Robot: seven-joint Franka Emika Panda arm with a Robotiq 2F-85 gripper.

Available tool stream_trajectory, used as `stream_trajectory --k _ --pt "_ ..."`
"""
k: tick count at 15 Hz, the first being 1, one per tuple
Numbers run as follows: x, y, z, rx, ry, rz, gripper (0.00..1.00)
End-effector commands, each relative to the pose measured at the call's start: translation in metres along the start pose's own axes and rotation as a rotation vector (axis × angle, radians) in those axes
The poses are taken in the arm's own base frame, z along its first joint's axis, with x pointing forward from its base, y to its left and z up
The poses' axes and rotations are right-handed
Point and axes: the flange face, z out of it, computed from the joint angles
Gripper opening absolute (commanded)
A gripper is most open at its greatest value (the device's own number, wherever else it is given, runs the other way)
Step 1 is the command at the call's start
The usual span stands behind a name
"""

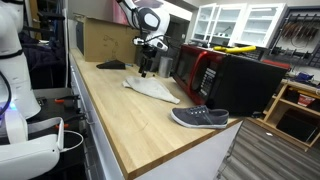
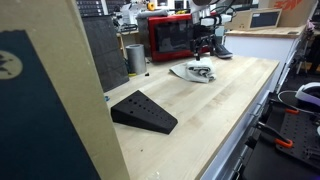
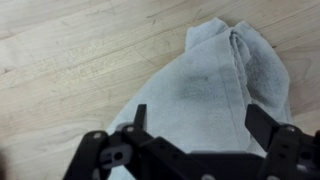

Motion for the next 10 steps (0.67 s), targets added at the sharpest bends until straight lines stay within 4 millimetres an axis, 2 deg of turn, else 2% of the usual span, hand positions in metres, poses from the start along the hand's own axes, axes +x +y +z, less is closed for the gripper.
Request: stream_trajectory --k 1,7,8,9,10 --pt "0.008 -0.025 -0.007 -0.096 0.016 -0.058 1.00" --pt "0.009 -0.081 -0.011 -0.237 0.141 -0.189 1.00" --pt "0.002 -0.088 -0.012 -0.175 0.099 -0.195 1.00" --pt "0.002 -0.079 -0.007 -0.205 0.107 -0.193 1.00" --pt "0.000 -0.085 -0.007 -0.195 0.104 -0.198 1.00"
